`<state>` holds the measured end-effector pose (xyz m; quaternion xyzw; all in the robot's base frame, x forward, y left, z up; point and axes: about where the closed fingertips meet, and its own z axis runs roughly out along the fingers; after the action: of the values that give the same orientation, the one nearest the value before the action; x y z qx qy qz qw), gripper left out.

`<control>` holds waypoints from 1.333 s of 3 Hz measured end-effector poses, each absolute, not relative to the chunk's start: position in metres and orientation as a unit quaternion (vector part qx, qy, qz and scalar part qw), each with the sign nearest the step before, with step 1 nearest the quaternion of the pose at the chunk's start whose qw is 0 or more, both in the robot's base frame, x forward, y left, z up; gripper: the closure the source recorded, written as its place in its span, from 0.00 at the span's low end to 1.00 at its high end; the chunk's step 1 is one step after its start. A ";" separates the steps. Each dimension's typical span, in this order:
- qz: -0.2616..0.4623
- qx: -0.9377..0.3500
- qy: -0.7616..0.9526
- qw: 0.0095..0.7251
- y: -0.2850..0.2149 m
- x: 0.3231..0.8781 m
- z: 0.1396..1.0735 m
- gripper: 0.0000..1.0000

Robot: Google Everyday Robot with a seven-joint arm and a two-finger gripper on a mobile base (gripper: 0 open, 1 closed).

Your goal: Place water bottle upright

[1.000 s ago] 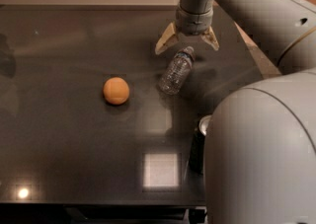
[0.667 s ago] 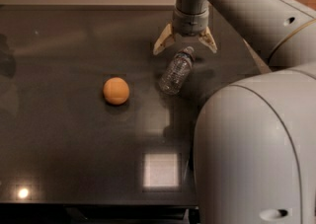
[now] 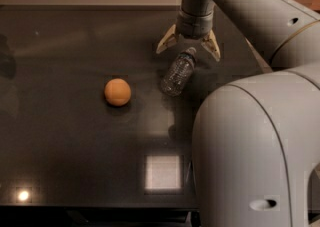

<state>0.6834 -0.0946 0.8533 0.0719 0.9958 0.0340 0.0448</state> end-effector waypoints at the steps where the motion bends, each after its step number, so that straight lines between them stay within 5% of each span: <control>1: 0.041 0.095 0.994 0.032 -0.094 0.680 0.848 0.10; 4: 0.034 0.070 0.997 0.026 -0.084 0.677 0.845 0.74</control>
Offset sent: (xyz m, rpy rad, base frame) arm -0.0198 0.0054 -0.0106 0.0032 0.1056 -0.0720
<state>0.6767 -0.0836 0.8446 0.0704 0.9966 0.0342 0.0263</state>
